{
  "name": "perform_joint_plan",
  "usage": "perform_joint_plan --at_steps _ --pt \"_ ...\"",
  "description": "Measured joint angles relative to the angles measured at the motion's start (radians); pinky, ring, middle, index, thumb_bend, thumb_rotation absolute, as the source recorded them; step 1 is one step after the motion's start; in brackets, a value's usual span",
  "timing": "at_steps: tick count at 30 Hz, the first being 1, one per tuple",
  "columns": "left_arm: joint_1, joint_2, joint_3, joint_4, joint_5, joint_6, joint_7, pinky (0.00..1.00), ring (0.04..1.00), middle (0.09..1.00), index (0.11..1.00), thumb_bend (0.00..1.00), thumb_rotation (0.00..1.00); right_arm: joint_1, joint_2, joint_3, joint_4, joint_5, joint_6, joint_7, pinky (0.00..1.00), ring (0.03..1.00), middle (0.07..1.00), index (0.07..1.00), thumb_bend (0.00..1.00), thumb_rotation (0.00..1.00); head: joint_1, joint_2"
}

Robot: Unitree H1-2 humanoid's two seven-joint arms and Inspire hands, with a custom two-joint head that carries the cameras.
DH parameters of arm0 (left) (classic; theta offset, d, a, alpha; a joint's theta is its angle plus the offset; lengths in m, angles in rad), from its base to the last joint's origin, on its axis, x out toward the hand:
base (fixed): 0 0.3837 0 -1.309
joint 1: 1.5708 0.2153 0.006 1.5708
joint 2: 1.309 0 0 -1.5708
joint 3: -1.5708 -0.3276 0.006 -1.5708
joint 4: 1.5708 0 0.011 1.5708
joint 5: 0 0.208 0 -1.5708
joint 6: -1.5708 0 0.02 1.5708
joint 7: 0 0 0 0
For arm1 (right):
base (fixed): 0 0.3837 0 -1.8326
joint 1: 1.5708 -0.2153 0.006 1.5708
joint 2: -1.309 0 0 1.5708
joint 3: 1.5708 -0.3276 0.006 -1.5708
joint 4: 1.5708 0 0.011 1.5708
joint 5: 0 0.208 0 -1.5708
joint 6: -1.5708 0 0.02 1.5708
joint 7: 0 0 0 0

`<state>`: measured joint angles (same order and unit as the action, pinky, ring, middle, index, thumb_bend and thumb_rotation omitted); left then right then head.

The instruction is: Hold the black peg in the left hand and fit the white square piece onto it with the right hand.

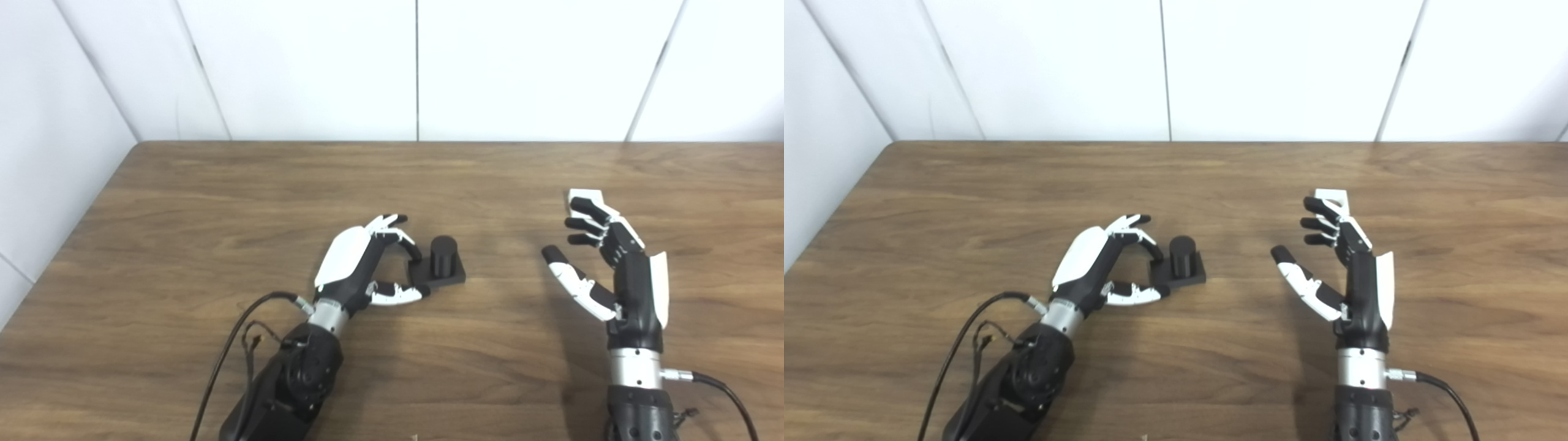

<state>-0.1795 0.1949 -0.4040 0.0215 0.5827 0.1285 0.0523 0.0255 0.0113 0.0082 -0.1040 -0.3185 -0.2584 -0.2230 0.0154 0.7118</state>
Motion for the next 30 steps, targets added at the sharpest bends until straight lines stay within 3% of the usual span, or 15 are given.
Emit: perform_joint_plan --at_steps 9,16,23,27,30 --pt "0.053 0.009 -0.019 -0.068 0.016 -0.027 -0.029 0.84 0.925 0.896 0.491 0.52 0.08 0.006 -0.001 -0.016 -0.008 0.000 0.002 -0.003 0.61 0.703 0.773 0.734 0.52 0.34 -0.026 0.002" --pt "0.084 0.011 -0.014 -0.099 0.021 -0.043 -0.042 0.83 0.930 0.895 0.491 0.52 0.08 0.010 -0.002 -0.028 -0.015 -0.014 0.005 -0.011 0.62 0.702 0.776 0.745 0.51 0.34 -0.198 -0.041" --pt "0.092 0.025 -0.008 -0.107 0.021 -0.067 -0.059 0.83 0.919 0.891 0.491 0.52 0.07 0.016 -0.011 -0.058 -0.038 -0.067 0.052 -0.011 0.66 0.720 0.776 0.751 0.51 0.37 -0.255 -0.054" --pt "0.093 0.028 -0.003 -0.112 0.021 -0.071 -0.065 0.83 0.924 0.895 0.491 0.52 0.07 0.011 -0.052 -0.103 -0.058 -0.075 0.104 -0.005 0.64 0.714 0.779 0.737 0.53 0.36 -0.255 -0.057" --pt "0.095 0.028 0.002 -0.112 0.021 -0.071 -0.065 0.82 0.921 0.893 0.491 0.52 0.07 -0.016 -0.131 -0.127 -0.062 -0.077 0.141 0.019 0.61 0.713 0.783 0.745 0.56 0.36 -0.245 -0.067"
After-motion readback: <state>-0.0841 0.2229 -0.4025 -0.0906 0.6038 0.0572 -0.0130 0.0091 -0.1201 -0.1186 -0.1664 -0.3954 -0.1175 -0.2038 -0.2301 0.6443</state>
